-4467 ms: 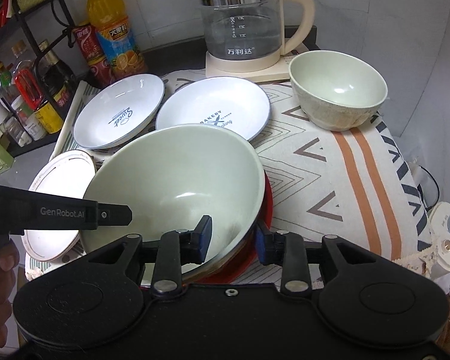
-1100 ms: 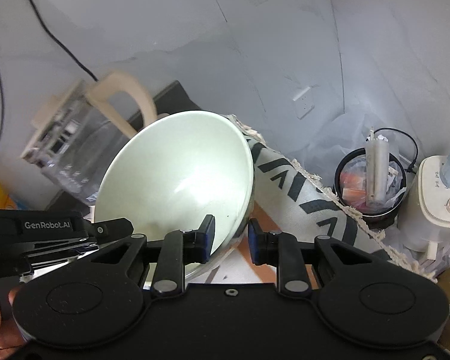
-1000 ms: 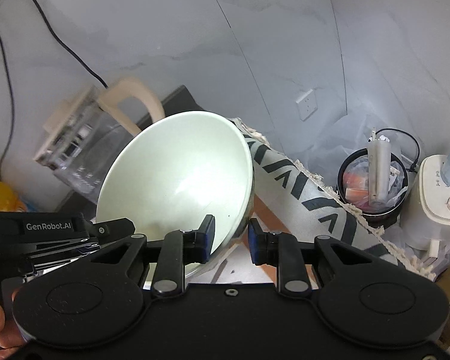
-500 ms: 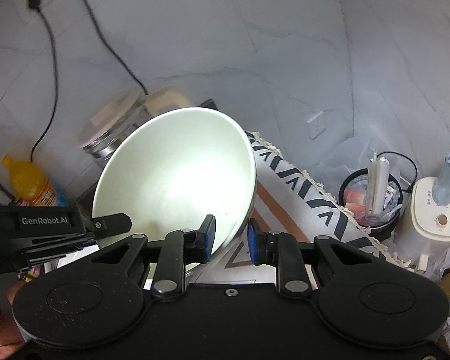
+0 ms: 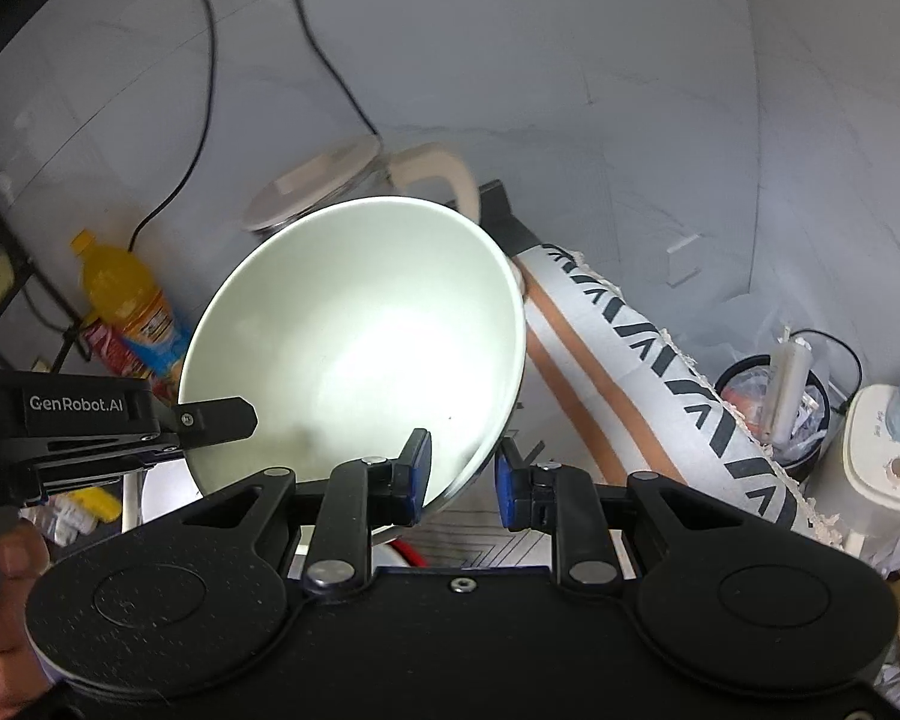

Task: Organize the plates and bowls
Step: 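Lift the small green bowl and carry it over the bowl stack, then lower the small bowl into the stack and open the right gripper, then move the right gripper toward the white plate printed 'Sweet', then grasp the rim of the 'Sweet' plate with the right gripper, then lift the 'Sweet' plate and lower it onto the larger white plate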

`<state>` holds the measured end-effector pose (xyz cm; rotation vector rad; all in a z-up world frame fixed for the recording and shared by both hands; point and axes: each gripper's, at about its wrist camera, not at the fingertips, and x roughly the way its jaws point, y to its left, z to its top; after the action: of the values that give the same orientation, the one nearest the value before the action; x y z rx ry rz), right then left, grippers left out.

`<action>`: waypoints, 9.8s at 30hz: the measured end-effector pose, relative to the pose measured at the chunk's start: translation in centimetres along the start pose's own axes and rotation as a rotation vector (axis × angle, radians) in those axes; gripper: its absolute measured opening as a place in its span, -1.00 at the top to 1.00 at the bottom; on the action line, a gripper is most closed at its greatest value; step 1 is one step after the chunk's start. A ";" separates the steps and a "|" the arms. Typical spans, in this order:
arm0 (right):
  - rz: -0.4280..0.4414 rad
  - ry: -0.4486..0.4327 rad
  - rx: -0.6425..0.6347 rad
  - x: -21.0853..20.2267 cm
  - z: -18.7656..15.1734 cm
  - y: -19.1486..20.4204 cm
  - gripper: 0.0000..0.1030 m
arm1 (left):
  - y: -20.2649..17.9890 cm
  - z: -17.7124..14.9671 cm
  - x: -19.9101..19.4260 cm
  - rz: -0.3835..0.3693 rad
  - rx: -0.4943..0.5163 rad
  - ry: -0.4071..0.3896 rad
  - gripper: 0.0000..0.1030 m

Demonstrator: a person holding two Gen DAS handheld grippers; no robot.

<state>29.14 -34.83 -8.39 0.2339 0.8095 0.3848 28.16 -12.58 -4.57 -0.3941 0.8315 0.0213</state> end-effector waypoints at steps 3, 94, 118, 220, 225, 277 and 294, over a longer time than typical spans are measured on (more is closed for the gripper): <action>0.016 0.003 -0.030 -0.3 -0.4 0.7 0.56 | 0.5 -0.6 -0.6 0.012 -0.015 0.003 0.80; 0.169 0.167 -0.274 -1.9 -7.8 10.4 -0.77 | 12.8 -10.5 -12.0 0.338 -0.262 0.001 -0.66; 0.073 0.164 -0.250 4.9 -6.4 20.0 -0.75 | 24.7 -3.1 -9.0 0.260 -0.230 0.031 -0.65; 0.107 0.094 -0.122 9.8 -11.9 22.5 0.73 | 30.3 -8.4 -7.6 0.127 -0.211 -0.049 0.66; 0.122 0.093 -0.152 8.3 -13.2 22.3 0.73 | 30.0 -10.1 -9.0 0.137 -0.222 -0.056 0.66; 0.057 0.200 -0.237 8.1 -19.1 21.2 0.74 | 31.8 -15.1 -8.7 0.114 -0.326 0.148 0.60; 0.035 0.215 -0.215 8.9 -19.2 21.3 0.72 | 32.3 -14.2 -9.7 0.200 -0.300 0.076 0.55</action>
<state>15.28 -10.74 -19.73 0.0050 0.9684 0.5322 5.88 13.73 -16.89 -0.5951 0.9432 0.3218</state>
